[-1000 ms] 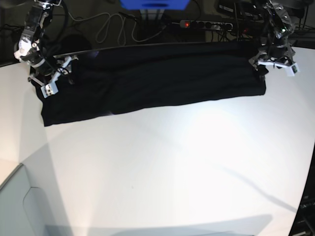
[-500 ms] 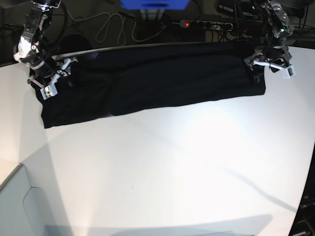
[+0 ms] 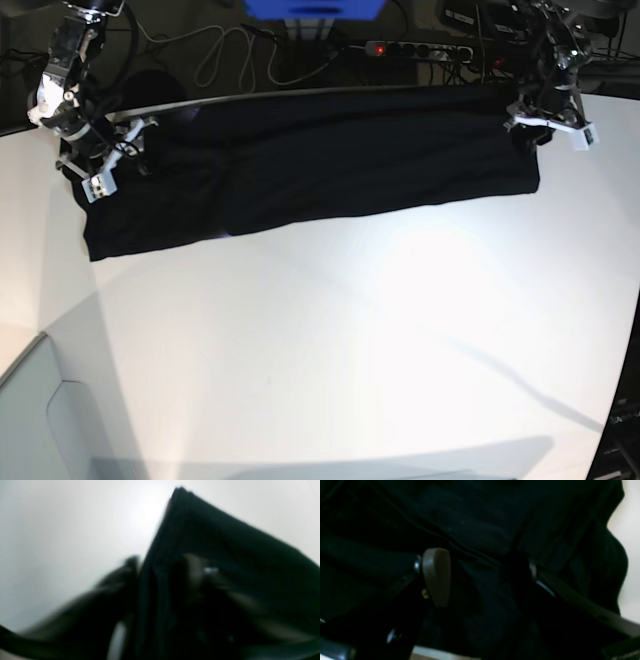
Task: Fold the T-shirt properly
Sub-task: 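Pull the strip ends apart with both grippers to straighten it, then hold the strip ends with both grippers, adjusting the left grip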
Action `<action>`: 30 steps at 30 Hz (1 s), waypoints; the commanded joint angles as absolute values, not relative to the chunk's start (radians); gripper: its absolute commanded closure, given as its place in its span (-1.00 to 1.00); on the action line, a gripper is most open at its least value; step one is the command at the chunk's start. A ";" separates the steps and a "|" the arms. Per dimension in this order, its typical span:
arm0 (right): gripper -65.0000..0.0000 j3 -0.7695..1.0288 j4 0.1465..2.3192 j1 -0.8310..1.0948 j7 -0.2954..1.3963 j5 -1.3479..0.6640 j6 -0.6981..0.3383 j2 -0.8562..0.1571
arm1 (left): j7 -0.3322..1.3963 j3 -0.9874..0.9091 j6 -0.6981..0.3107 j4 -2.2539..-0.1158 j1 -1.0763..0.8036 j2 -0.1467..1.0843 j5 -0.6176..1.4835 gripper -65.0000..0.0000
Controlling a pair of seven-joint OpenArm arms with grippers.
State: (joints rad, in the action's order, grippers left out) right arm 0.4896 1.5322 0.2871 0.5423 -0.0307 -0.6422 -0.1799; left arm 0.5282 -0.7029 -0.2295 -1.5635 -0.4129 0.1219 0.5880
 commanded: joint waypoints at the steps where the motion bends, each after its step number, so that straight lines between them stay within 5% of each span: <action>1: -0.13 0.489 1.529 0.300 0.613 0.010 -0.657 -0.185 | 0.510 -0.707 -0.236 -1.577 -0.417 0.133 0.602 0.66; 3: -0.13 0.489 1.529 0.300 0.613 0.010 -0.657 -0.185 | 0.510 -0.707 -0.228 -1.575 -0.415 0.133 0.598 1.00; 30: -0.13 0.489 1.531 0.309 0.613 0.010 -0.657 -0.185 | 0.512 -0.708 -0.223 -1.578 -0.348 0.200 0.593 1.00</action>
